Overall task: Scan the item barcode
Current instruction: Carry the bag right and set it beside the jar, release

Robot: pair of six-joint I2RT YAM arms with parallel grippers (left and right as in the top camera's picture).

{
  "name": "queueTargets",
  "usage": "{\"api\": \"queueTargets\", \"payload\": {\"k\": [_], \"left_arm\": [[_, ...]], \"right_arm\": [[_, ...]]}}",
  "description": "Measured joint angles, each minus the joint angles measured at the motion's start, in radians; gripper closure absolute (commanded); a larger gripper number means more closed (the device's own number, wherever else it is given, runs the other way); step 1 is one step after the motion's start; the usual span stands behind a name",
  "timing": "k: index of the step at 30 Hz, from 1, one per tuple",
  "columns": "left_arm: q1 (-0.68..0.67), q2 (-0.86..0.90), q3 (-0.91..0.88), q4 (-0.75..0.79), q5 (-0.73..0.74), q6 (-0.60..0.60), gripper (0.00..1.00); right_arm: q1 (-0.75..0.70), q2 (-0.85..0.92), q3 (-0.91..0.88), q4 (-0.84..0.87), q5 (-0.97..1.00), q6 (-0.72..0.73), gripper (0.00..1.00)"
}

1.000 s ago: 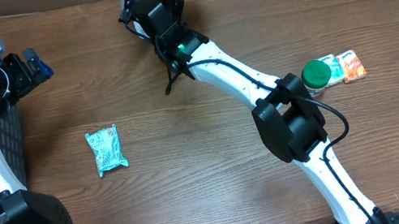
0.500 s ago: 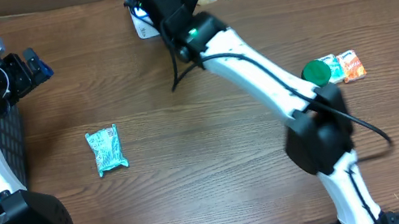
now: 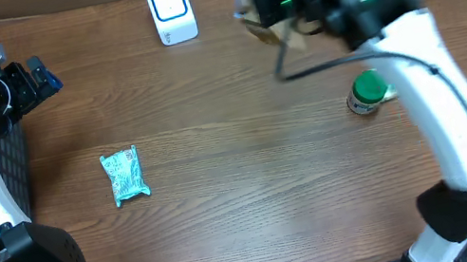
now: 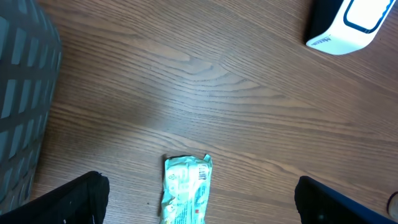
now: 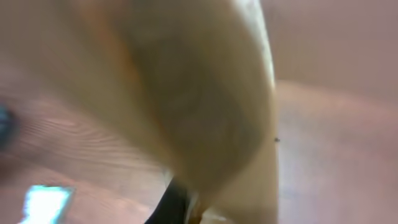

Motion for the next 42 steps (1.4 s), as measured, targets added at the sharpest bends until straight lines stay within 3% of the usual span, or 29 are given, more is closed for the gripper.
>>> {"api": "queueTargets", "payload": {"k": [8, 16, 21, 30, 42], "left_arm": [[0.0, 0.0, 0.0, 0.0, 0.0, 0.0, 0.0], [0.0, 0.0, 0.0, 0.0, 0.0, 0.0, 0.0], [0.0, 0.0, 0.0, 0.0, 0.0, 0.0, 0.0], [0.0, 0.0, 0.0, 0.0, 0.0, 0.0, 0.0], [0.0, 0.0, 0.0, 0.0, 0.0, 0.0, 0.0]], "right_arm": [[-0.325, -0.006, -0.001, -0.14, -0.401, 0.161, 0.96], [-0.521, -0.006, -0.054, -0.161, -0.586, 0.196, 0.96], [-0.585, -0.006, -0.197, -0.091, -0.628, 0.219, 0.96], [-0.705, -0.006, -0.54, 0.194, -0.653, 0.348, 0.96], [-0.733, -0.006, -0.707, 0.291, -0.521, 0.446, 0.96]]}}
